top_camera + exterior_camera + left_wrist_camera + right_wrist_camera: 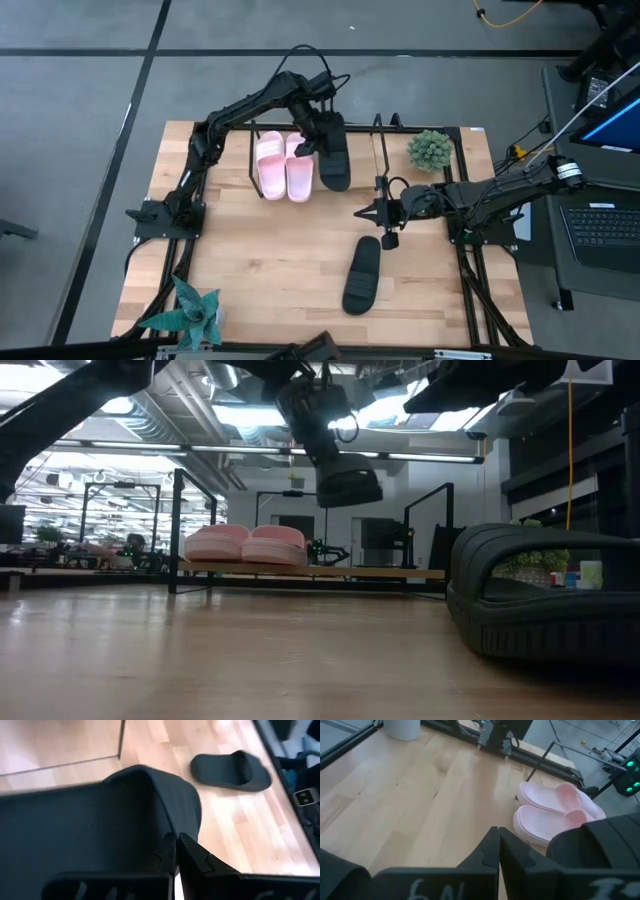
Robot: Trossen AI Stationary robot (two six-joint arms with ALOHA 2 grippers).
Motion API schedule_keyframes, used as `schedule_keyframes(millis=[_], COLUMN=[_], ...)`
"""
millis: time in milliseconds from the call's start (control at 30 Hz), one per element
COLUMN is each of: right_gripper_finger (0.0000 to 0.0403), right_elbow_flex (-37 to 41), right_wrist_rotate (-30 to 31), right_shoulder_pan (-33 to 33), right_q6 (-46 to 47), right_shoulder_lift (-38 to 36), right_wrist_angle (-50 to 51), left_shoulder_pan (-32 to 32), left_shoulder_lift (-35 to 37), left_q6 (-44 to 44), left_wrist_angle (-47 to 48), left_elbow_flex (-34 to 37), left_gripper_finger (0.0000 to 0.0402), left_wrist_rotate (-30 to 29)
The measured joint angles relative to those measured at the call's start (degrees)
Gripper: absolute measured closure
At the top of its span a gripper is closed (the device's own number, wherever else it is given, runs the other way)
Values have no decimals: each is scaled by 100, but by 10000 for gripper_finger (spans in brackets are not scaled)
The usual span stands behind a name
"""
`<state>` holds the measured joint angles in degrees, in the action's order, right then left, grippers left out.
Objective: Pick and place slides into the shelf
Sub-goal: Put the left black slide on the shelf
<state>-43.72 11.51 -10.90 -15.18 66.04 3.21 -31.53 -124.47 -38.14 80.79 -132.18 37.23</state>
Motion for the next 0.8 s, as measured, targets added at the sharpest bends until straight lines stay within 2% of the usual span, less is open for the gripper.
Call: schedule_keyframes(millis=[367,800], right_gripper_finger=[395,395], right_elbow_flex=[0,0], right_wrist_rotate=[-2,-7], right_shoulder_pan=[0,0], right_q6=[-7,142], right_shoulder_lift=[0,0], right_wrist_angle=[89,97], left_shoulder_pan=[-6,-114], left_shoulder_lift=[-20,-22], left_q6=[-504,-1045], left_wrist_angle=[-117,-1022], left_elbow_flex=[550,1488], left_gripper_finger=[401,401], left_wrist_rotate=[234,229])
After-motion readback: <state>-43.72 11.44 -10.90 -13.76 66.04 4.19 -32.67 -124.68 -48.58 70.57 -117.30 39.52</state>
